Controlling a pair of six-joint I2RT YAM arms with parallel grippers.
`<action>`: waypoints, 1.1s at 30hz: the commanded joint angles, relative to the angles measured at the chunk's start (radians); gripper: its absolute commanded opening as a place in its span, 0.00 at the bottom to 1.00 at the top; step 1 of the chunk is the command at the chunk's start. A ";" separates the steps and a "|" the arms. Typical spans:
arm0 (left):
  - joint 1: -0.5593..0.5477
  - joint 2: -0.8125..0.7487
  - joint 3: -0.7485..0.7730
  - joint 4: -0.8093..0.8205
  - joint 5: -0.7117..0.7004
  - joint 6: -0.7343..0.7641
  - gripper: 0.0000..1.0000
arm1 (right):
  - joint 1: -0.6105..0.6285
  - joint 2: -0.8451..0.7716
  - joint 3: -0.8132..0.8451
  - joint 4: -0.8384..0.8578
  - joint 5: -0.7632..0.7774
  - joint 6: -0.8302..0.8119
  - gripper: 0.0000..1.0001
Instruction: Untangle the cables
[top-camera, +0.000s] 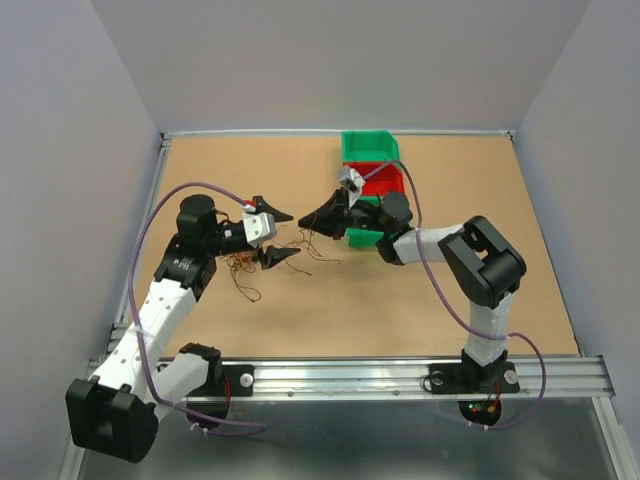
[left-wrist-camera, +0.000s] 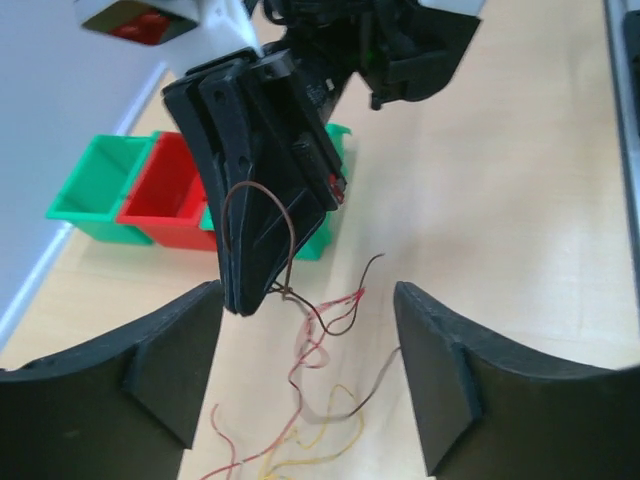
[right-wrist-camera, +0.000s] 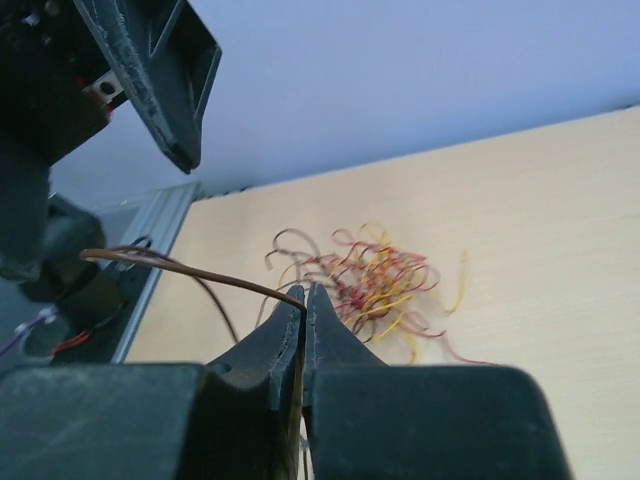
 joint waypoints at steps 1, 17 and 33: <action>-0.007 -0.078 -0.011 0.102 -0.067 -0.023 0.84 | -0.006 -0.139 -0.033 0.107 0.204 -0.104 0.01; -0.008 0.125 0.012 0.225 -0.378 -0.109 0.91 | -0.015 -0.403 0.061 -0.435 0.593 -0.305 0.01; -0.008 0.144 0.015 0.239 -0.428 -0.117 0.91 | -0.215 -0.231 0.302 -0.702 0.914 -0.160 0.01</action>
